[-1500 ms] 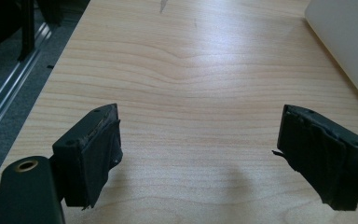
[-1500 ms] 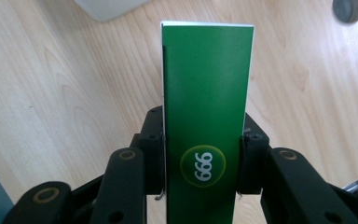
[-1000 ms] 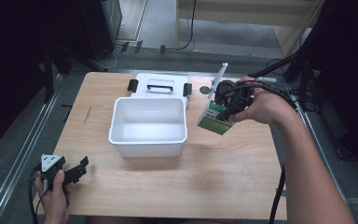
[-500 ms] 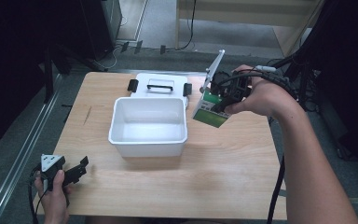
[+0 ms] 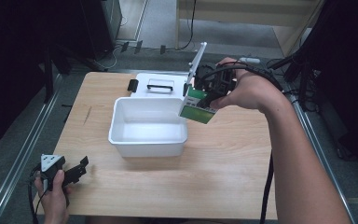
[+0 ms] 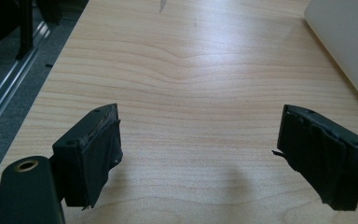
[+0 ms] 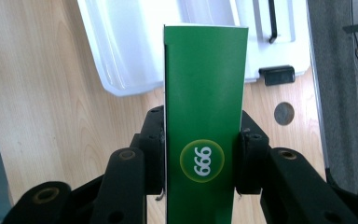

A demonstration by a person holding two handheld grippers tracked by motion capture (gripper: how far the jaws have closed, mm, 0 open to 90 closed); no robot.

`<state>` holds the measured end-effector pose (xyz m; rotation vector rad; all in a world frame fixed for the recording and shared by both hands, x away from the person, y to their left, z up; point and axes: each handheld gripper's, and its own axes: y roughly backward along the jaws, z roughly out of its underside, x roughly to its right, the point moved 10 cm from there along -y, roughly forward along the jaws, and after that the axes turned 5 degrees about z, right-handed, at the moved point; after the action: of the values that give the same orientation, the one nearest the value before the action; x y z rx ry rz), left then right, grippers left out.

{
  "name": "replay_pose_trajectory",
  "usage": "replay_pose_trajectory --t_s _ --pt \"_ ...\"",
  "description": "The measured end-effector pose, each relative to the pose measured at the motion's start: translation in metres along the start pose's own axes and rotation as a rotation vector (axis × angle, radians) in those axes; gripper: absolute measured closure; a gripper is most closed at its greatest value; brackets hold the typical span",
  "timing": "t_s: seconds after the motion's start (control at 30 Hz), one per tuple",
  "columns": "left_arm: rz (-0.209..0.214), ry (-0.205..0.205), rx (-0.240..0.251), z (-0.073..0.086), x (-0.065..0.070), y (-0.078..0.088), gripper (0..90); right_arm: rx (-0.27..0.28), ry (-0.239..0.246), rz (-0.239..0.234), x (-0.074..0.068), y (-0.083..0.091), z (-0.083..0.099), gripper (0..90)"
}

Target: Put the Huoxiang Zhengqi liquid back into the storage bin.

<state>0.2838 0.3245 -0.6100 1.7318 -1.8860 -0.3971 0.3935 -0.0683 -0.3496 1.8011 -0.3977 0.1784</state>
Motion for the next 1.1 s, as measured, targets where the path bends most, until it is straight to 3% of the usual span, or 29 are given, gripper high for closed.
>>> replay_pose_trajectory --t_s 0.63,0.8,1.1 --pt "-0.003 0.009 0.008 -0.001 -0.001 0.0 14.5 0.034 0.09 -0.04 -0.018 -0.016 -0.058 63.8" --pt "-0.003 0.01 0.009 -0.001 -0.001 -0.001 14.5 0.039 0.138 -0.034 -0.021 -0.026 -0.068 63.8" --pt "-0.003 0.01 0.007 -0.001 -0.001 0.0 14.5 0.025 0.159 -0.04 -0.024 -0.043 -0.074 63.9"
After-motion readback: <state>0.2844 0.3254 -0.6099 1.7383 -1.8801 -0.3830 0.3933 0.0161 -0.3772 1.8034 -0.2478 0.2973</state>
